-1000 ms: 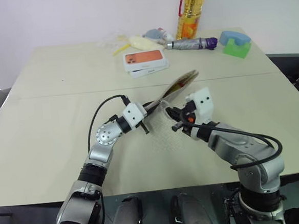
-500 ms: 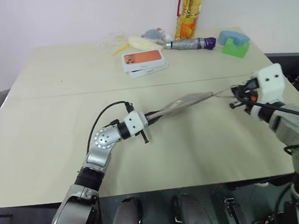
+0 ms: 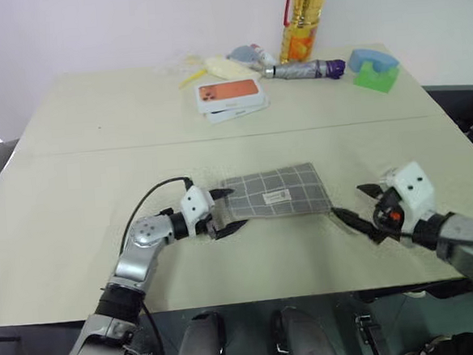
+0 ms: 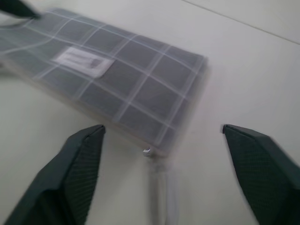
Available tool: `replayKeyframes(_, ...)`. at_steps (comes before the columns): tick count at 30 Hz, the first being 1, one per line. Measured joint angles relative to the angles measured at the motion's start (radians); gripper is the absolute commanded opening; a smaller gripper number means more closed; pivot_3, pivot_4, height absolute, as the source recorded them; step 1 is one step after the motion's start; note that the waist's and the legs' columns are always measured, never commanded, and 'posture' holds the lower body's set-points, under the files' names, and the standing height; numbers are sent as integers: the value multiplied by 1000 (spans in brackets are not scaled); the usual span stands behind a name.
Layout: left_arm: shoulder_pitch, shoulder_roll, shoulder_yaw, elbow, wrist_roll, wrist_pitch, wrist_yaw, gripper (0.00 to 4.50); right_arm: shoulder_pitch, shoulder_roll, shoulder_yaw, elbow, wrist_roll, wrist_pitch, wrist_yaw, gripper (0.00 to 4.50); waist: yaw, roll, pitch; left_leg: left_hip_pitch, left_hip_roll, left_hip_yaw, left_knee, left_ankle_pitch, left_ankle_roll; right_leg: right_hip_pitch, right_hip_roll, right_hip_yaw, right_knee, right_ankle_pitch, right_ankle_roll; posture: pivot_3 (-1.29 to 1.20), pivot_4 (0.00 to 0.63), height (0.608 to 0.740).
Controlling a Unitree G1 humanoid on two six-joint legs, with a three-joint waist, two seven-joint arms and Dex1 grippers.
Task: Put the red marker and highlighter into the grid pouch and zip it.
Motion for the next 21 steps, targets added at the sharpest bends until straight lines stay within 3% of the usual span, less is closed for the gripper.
replayKeyframes(10, 73, 56, 199, -28, -70, 192, 134, 4038, 109, 74, -125, 90, 26, -169, 45, 3947, 0, 0, 0, 1, 0, 0, 0, 0, 0, 0, 0, 0, 0, 0, 0, 0, 150, 740)
replayKeyframes(21, 132, 76, 249, -49, -63, 187, 209, 4038, 77, 79, -94, 220, -9, -289, 38, 3947, 0, 0, 0, 1, 0, 1, 0, 0, 0, 0, 0, 0, 0, 0, 0, 0, 150, 740)
